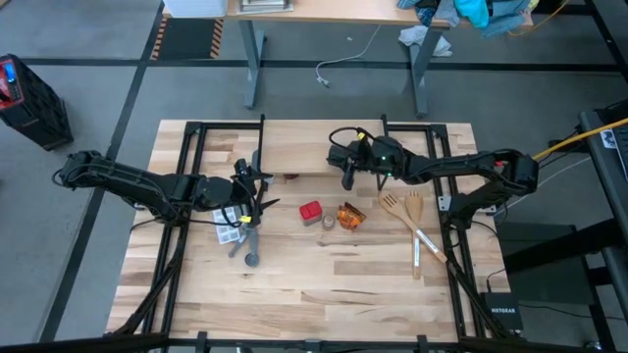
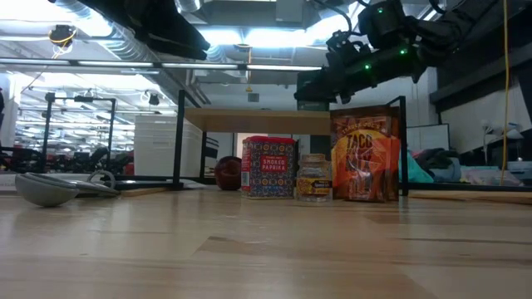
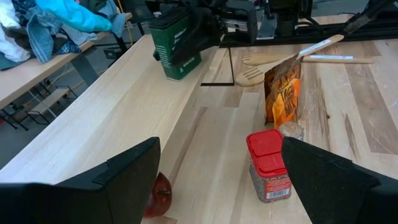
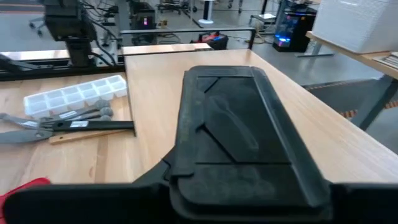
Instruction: Shelf spices
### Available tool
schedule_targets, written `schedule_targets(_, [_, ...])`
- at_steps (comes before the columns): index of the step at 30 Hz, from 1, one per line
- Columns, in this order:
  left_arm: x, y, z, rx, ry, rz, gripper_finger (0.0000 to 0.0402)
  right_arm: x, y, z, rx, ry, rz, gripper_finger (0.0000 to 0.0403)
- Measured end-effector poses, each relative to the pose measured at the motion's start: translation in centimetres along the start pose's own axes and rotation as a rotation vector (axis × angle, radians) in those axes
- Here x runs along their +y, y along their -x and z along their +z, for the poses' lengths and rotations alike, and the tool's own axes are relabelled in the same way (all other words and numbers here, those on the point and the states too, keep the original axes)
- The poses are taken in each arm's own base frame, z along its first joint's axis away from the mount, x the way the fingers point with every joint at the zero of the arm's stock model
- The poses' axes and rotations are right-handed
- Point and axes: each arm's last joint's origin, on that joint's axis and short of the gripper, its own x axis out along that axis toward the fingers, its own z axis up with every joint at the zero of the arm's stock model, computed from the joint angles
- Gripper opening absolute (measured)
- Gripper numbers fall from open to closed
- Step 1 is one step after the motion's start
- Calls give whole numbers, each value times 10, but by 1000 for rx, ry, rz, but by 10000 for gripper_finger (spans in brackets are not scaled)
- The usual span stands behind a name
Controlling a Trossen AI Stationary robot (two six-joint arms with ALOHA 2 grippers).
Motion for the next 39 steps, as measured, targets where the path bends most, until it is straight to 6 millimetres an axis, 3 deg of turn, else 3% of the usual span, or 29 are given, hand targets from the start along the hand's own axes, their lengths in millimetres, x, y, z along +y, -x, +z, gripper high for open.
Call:
schedule_targets(9, [0,0,0,0,1,0,329,23,-1,12,-42,11,90,103])
schedule_targets(15, [0,0,0,0,0,0,329,58,-1,36,-112,43,202,103])
schedule_targets(20, [0,0,0,0,-16,0,329,94,6,44,-140,55,316,103])
schedule_targets(32, [0,0,0,0,-8,0,329,185,43,28,-35,80,411,103])
schedule_targets(39, [-1,0,0,1,65,-41,329,222,48,-2,62,70,381,103])
